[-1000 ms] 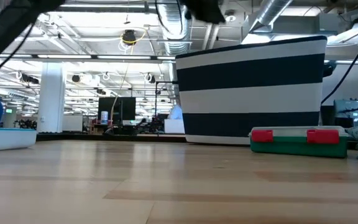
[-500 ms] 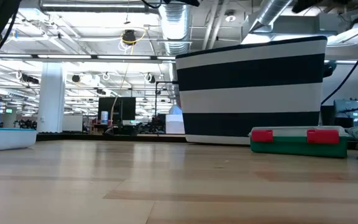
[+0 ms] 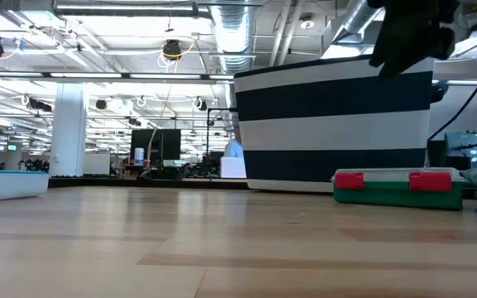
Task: Pick & place medical supplies in basket/bin
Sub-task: Put the first aid kit into the white bin, then put the white pill organizer into the white bin
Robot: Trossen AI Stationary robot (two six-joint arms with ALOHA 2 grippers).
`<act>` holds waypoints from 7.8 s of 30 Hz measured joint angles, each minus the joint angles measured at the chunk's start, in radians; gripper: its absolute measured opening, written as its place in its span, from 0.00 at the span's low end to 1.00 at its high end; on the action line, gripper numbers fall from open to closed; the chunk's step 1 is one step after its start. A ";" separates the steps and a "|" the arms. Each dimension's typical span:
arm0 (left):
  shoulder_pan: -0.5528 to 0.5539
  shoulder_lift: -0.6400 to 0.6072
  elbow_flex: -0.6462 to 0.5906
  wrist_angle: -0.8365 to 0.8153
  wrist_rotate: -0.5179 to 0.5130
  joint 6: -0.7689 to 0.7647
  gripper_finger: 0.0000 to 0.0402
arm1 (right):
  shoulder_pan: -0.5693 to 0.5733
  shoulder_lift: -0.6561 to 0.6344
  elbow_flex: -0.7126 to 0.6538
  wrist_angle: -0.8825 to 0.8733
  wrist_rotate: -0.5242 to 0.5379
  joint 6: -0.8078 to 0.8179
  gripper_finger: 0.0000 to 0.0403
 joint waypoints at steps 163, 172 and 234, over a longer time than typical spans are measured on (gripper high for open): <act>-0.025 -0.100 0.000 -0.436 -0.311 -0.287 0.41 | -1.139 0.619 1.057 -0.679 -0.425 -0.952 0.44; -0.085 -0.099 0.000 -0.436 -0.276 -0.274 0.41 | -1.130 0.782 1.073 -0.678 -0.518 -1.019 0.40; -0.976 -0.420 -1.679 0.169 -0.047 -1.795 0.00 | -0.251 0.303 1.193 -0.687 -0.333 -1.057 0.33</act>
